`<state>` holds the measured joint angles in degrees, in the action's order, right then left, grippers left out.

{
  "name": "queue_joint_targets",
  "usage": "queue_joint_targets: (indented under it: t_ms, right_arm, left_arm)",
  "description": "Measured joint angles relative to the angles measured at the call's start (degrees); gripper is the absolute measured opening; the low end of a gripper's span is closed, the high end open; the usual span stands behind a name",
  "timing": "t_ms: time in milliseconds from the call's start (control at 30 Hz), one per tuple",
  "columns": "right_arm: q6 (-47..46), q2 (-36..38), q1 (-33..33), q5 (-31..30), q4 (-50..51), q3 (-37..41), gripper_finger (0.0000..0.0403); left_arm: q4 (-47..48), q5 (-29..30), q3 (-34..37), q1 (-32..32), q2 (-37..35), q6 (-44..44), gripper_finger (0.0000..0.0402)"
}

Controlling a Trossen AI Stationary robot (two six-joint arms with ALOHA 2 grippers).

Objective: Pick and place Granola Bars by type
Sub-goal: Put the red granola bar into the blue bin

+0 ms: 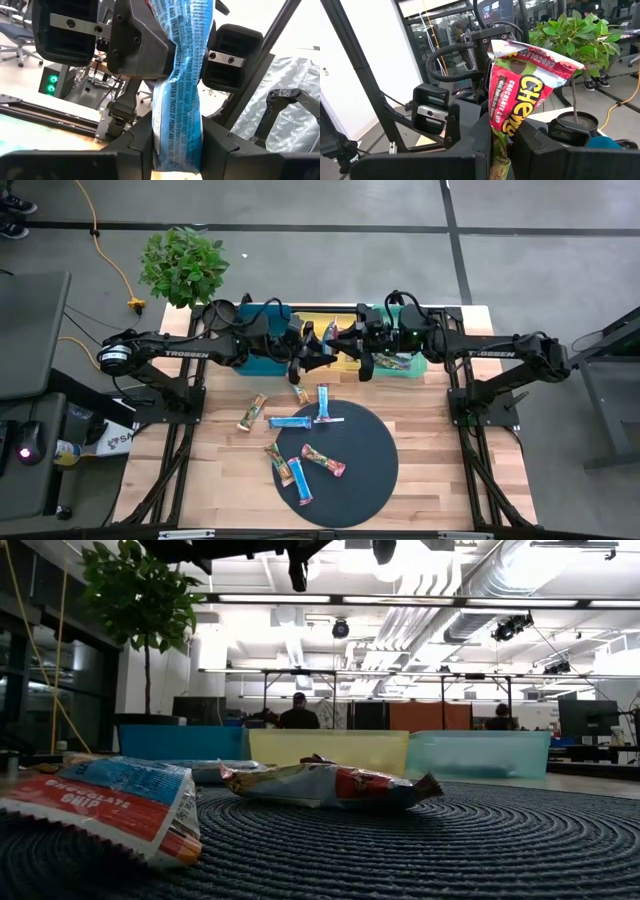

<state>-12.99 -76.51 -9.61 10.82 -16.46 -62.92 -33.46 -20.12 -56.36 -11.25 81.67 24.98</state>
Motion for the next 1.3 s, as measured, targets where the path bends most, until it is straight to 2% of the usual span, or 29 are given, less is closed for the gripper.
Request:
queue_joint_targets:
  t_ms: [467, 700, 1300]
  right_arm:
    - [0.0, 0.0, 0.0, 0.1, 0.0, 0.0, 0.0033]
    - [0.0, 0.0, 0.0, 0.1, -0.1, 0.0, 0.0046]
    - [0.3, 0.6, -0.5, 1.2, -3.3, 0.0, 0.0162]
  left_arm:
    - [0.5, 0.2, 0.0, 0.0, 0.0, -0.8, 0.0109]
    - [0.6, 0.2, 0.0, 0.0, 0.0, -0.8, 0.0109]
    - [0.6, 0.4, 0.0, 0.0, 0.0, -0.9, 0.011]
